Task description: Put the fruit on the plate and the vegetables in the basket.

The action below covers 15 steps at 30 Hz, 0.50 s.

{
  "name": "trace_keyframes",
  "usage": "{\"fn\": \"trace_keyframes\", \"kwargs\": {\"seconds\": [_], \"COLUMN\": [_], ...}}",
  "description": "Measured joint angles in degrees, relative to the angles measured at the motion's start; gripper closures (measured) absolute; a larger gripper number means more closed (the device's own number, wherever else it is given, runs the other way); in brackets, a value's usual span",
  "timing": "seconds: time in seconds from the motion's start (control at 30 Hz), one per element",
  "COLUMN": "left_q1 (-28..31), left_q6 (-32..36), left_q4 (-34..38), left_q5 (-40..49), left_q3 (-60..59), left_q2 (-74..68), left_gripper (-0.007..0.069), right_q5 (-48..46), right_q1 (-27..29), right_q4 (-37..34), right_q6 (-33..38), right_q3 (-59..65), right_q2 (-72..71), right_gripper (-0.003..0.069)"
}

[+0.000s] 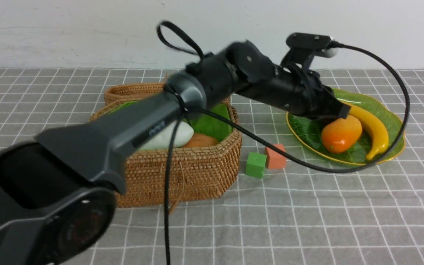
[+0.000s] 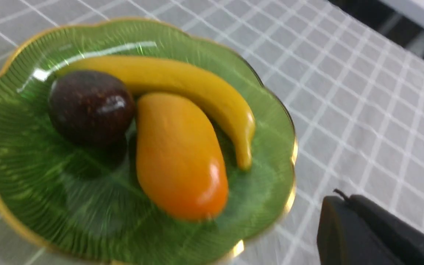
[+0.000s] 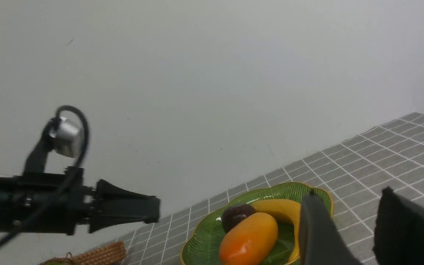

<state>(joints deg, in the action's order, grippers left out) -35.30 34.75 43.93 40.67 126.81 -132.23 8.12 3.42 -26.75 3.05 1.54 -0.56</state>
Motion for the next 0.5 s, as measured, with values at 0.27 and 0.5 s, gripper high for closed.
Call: {"fn": "trace_keyframes", "kwargs": {"seconds": [0.27,0.5], "left_q1": [10.97,16.17], "left_q6": [-6.63,-25.27], "left_q4": [-13.01,-36.98], "left_q5": [27.76,30.13], "left_q3": [0.0,-9.38], "left_q2": [17.82,36.59], "left_gripper": [0.0638,0.0638], "right_q5": [0.0,0.0], "right_q1": [0.0,0.0], "right_q4": [0.0,0.0], "right_q6": [0.0,0.0], "right_q3": [0.0,0.0], "right_q2": [0.0,0.0], "right_gripper": [0.0419,0.0419]}}
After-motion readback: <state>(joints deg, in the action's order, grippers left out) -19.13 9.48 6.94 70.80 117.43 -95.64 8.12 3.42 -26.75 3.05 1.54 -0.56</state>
